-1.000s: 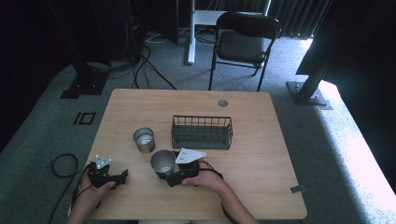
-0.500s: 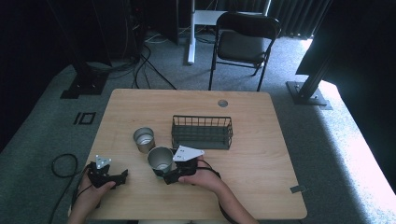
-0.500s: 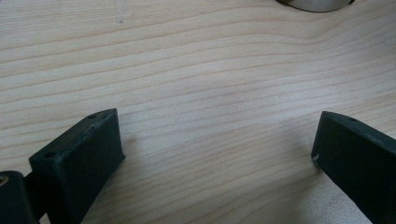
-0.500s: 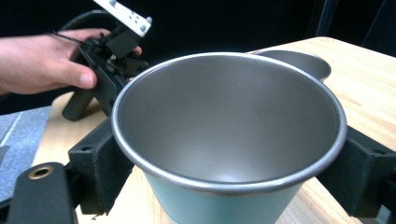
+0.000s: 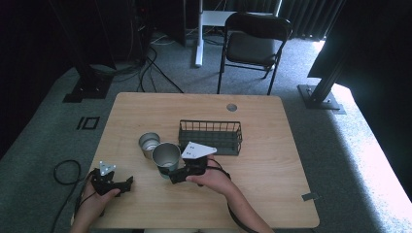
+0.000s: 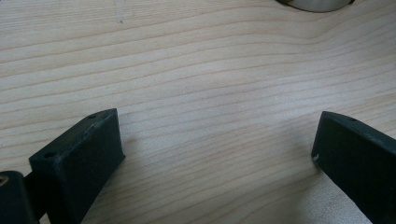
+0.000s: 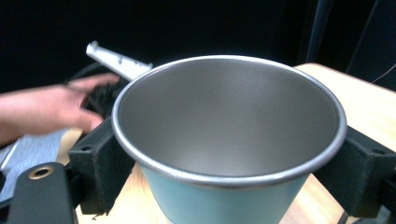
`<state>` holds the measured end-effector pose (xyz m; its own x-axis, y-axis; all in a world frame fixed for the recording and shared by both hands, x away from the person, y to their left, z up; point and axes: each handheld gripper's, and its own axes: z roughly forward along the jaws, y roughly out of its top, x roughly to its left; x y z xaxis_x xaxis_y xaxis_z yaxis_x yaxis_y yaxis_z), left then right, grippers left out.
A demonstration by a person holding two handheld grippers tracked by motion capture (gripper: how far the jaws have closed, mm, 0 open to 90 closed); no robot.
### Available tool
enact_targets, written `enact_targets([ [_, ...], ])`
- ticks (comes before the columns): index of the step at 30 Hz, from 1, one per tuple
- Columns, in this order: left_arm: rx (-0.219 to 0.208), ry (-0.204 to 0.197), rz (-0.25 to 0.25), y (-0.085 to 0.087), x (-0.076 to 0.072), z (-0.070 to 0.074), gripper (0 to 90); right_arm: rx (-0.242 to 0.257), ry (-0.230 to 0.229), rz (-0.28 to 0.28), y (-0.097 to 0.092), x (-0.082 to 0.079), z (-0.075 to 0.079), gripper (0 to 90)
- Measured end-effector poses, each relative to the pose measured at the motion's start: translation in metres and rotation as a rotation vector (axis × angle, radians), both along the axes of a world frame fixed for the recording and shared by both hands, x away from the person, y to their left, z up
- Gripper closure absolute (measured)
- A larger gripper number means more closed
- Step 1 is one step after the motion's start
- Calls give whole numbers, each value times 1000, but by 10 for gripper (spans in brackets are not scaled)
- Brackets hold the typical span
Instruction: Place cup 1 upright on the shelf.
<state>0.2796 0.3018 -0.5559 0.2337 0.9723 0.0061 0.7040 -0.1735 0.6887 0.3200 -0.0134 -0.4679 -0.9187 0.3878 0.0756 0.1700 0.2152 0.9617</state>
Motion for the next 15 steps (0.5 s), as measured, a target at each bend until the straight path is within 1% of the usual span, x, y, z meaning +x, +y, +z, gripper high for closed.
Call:
enact_targets([
  [1,0,0,0,0,0,0,24,0,0,0,0,0,0,129],
  [2,0,0,0,0,0,0,24,6,-3,-3,-1,1,6,129],
  [3,0,0,0,0,0,0,24,17,-14,-9,-2,2,15,129],
  [5,0,0,0,0,0,0,24,29,-20,-10,-4,3,23,129],
  [9,0,0,0,0,0,0,24,33,-37,-22,-6,6,36,129],
  [12,0,0,0,0,0,0,24,37,-59,-49,-11,9,45,129],
  [15,0,0,0,0,0,0,24,56,-66,-90,-17,13,52,129],
])
